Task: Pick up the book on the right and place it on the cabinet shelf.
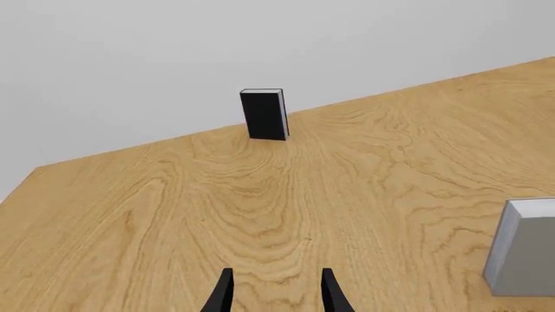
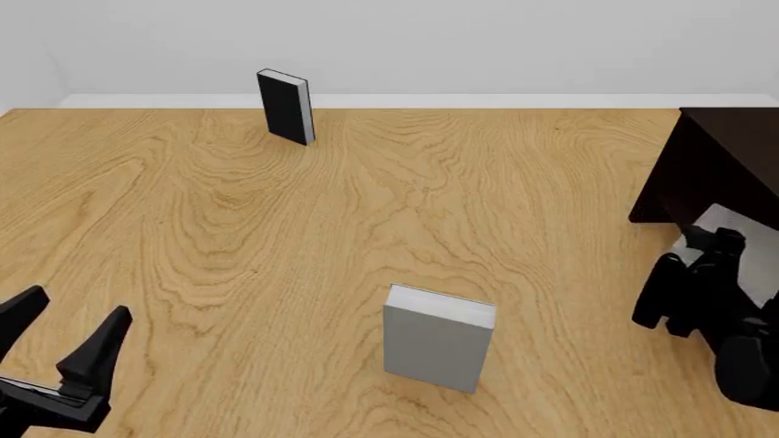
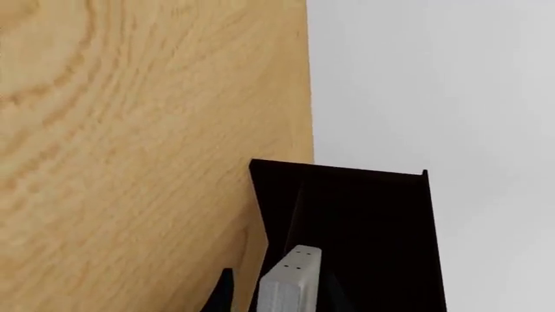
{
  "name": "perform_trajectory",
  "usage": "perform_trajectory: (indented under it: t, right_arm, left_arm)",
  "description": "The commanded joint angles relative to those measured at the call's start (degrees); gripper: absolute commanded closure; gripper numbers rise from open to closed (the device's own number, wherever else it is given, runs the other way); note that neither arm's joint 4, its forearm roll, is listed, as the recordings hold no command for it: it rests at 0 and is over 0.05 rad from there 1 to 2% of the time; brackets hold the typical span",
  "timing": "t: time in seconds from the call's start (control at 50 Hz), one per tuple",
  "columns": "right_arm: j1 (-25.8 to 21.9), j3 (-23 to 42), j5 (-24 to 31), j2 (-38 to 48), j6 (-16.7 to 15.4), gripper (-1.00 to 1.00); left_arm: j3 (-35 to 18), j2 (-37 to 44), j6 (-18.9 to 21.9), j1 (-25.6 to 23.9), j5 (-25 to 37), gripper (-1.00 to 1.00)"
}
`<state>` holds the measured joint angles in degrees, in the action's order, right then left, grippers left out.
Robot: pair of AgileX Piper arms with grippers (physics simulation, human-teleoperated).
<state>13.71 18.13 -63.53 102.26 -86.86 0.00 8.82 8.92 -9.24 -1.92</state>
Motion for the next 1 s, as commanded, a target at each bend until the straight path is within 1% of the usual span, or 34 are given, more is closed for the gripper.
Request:
perform_trajectory:
  t: [0.02, 0.16, 0.24, 0.26, 0.38, 0.46, 0.48, 0.62, 1.0]
  right_arm:
    - [-0.9, 0.5, 1.1, -0.9, -0.3, -1.00]
    - [-2.1, 1.3, 2.6, -2.1, -0.5, -1.00]
    - [-2.9, 2.0, 3.4, -2.6, 0.2, -1.00]
    - [-3.0, 2.0, 2.9, -2.0, -0.4, -1.00]
    - [-3.9, 2.9, 3.5, -1.7, 0.1, -1.00]
    - [-4.6, 3.3, 3.6, -1.3, -0.1, -1.00]
    - [-4.9, 3.6, 4.1, -1.5, 0.3, -1.00]
    - [-5.6, 4.0, 3.6, -0.7, 0.4, -1.00]
    - [-6.0, 6.1, 3.3, -0.8, -2.0, -1.00]
  left_arm:
    - [0.0, 0.0, 0.1, -0.2, 0.1, -1.00]
    - [0.0, 0.1, 0.1, -0.4, 0.1, -1.00]
    - [0.0, 0.4, 0.1, -0.5, -0.1, -1.00]
    - [0.0, 0.6, 0.0, -0.5, -0.3, -1.00]
    - [0.0, 0.5, 0.0, -0.4, -0.3, -1.00]
    - [0.0, 0.4, 0.0, -0.3, -0.3, -1.00]
    - [0.0, 0.5, 0.0, -0.4, -0.4, -1.00]
    - [0.0, 0.3, 0.0, -0.3, -0.2, -1.00]
    - [0.0, -0.1, 0.0, -0.3, 0.3, -1.00]
